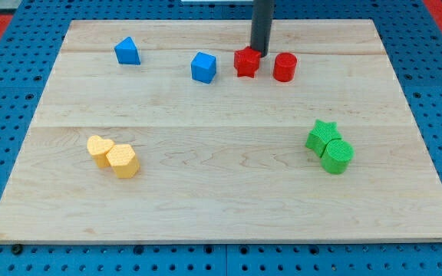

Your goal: Push the red circle to the red star

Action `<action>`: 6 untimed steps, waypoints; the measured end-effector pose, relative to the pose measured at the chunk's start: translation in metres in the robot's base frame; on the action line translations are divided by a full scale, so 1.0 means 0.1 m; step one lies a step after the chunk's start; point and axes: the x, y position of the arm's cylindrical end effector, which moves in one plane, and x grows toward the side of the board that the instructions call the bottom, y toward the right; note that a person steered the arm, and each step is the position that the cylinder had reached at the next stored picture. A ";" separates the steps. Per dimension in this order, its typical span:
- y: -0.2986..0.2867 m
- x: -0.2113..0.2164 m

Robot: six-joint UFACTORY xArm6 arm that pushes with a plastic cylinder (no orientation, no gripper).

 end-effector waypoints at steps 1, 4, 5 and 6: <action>0.06 0.00; 1.40 0.17; 0.98 0.30; 0.47 0.42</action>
